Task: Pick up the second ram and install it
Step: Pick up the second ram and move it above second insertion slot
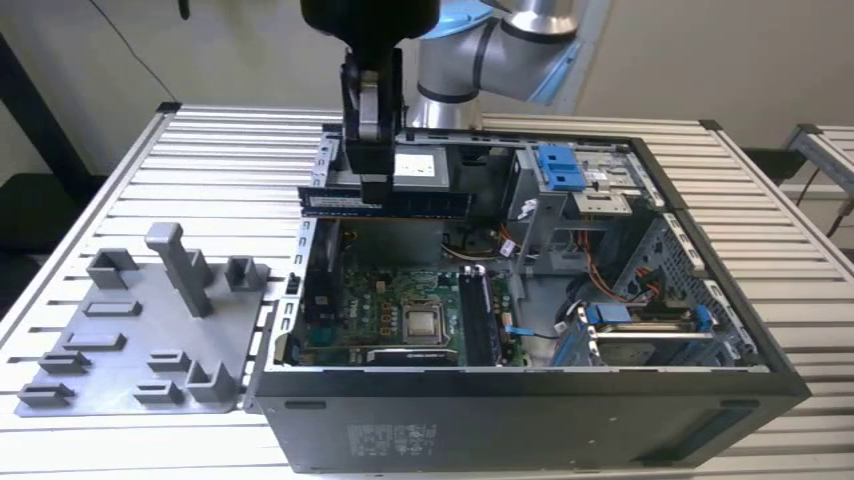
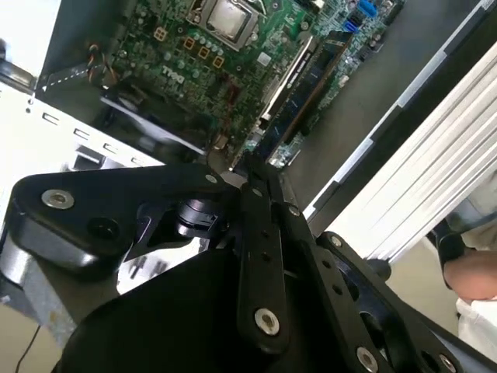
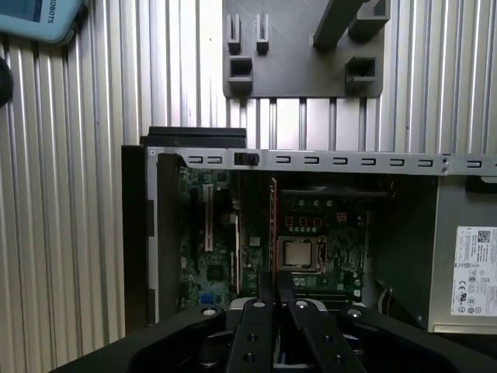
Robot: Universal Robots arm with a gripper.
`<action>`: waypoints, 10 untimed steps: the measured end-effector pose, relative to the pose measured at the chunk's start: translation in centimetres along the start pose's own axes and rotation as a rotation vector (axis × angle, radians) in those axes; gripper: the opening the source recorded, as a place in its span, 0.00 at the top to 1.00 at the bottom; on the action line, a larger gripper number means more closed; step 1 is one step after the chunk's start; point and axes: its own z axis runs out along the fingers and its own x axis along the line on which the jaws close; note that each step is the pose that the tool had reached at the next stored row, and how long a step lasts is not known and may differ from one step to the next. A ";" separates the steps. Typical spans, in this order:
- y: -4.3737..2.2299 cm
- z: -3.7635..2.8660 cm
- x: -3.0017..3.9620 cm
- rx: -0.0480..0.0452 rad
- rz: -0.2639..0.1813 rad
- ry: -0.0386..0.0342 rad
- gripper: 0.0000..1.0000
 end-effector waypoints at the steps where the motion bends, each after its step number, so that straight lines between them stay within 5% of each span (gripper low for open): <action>1: -0.22 0.01 0.00 0.0000 0.000 -0.0001 0.87; 10: -2.07 0.02 -0.04 0.0000 0.000 0.0000 0.87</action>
